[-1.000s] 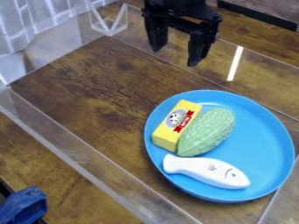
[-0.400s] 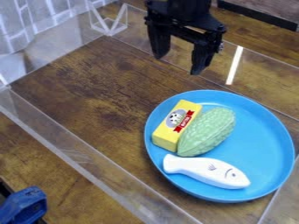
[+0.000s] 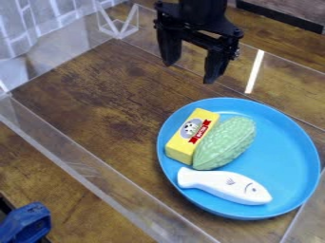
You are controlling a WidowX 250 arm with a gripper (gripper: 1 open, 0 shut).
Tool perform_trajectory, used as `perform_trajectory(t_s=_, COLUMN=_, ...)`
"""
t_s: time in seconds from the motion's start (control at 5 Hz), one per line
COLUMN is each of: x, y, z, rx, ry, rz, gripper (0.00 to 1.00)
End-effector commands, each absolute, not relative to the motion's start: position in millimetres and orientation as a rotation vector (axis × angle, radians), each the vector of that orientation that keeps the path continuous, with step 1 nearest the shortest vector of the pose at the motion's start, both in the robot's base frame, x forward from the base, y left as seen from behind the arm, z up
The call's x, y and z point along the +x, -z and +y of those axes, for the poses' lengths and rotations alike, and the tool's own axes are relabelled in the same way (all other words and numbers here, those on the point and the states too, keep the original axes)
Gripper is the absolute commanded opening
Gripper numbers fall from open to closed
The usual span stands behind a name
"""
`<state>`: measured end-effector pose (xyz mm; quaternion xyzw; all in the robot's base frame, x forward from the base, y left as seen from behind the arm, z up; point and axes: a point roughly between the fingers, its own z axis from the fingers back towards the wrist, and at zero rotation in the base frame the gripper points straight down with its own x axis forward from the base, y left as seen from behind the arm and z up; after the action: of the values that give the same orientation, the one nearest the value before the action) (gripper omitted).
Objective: Put the green object in the blue tray
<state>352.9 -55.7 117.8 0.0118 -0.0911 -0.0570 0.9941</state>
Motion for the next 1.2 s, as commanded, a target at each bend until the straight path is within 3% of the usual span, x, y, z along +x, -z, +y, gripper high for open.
perform_trajectory(t_s=0.0, x=363.6, y=-140.7, z=-62.0, rx=0.025, ry=0.073, rz=-0.270, gripper=1.00)
perform_trajectory(t_s=1.0, x=397.4, y=-104.7, z=-69.6, rx=0.041, ry=0.089, rz=-0.280, gripper=1.00)
